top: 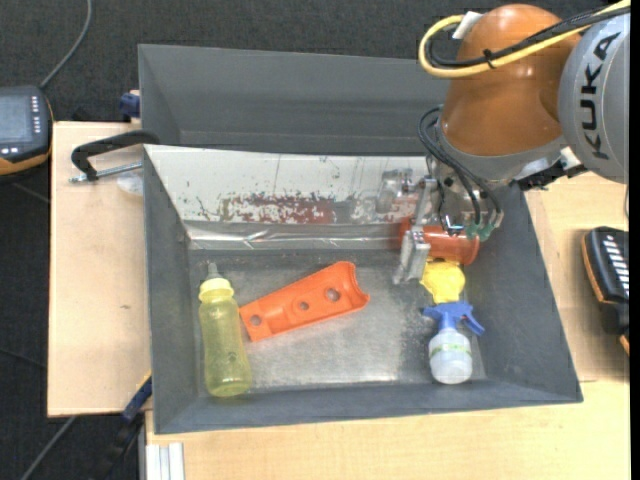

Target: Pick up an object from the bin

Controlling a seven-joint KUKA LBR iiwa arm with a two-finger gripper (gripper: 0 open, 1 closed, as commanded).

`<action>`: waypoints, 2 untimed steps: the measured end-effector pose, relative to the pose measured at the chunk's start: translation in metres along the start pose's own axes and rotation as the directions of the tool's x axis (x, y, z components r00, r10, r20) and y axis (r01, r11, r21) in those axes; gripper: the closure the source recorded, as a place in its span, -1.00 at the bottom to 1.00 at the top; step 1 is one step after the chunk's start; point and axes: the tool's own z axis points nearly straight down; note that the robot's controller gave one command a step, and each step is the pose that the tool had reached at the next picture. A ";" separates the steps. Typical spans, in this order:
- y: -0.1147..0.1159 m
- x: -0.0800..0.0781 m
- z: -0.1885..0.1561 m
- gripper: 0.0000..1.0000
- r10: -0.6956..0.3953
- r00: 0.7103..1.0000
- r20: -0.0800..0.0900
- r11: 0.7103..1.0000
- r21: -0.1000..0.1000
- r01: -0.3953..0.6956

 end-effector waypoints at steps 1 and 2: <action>0.000 -0.001 -0.005 -1.00 0.001 1.000 0.009 1.000 0.000 -0.001; 0.044 -0.017 0.085 -1.00 -0.019 1.000 0.009 1.000 -0.001 0.019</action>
Offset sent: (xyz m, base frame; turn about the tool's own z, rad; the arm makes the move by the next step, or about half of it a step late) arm 0.0271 0.0835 -0.1741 -0.0375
